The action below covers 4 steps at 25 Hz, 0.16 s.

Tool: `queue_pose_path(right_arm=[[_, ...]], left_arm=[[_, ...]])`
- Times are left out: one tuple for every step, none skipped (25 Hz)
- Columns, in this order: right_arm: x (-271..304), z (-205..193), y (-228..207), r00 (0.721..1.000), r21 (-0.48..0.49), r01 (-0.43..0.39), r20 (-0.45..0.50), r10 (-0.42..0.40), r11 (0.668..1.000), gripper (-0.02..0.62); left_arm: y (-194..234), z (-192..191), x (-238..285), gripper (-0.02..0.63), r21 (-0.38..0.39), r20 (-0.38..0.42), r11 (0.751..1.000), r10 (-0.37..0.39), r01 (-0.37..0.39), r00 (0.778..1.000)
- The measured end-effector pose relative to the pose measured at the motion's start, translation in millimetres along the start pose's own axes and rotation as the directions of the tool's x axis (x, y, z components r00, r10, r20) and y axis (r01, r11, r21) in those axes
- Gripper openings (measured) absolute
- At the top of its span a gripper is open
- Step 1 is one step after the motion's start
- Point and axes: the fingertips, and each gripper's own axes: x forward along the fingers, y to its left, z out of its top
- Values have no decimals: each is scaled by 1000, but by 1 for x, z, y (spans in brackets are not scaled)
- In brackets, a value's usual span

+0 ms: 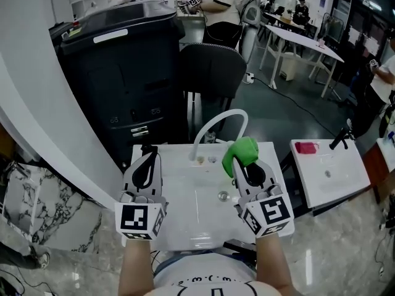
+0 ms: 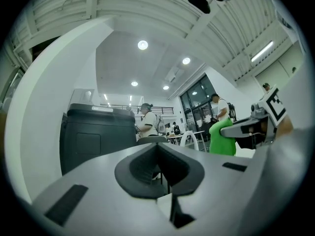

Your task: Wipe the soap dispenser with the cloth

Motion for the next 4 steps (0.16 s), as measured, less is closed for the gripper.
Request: queue_pose_path(right_arm=[[1,0,-1,1000,3,1,0,-1,1000,46],[1,0,-1,1000,5,0,0,0,1000,46],[2,0,-2,1000,6,-1,-1,1,1000,46],[3,0,-2,1000,7,-2,-1,2,1000,46]], left_arm=[[0,-1,1,15,1,-2,1000,0,0,1000],[1,-1,1,15,2,-4,1000,1,-1,1000],[2,-1,2,15,3,-5,1000,2,-2,1000],[2,-1,2,15,4,-7,1000,2,-2,1000]])
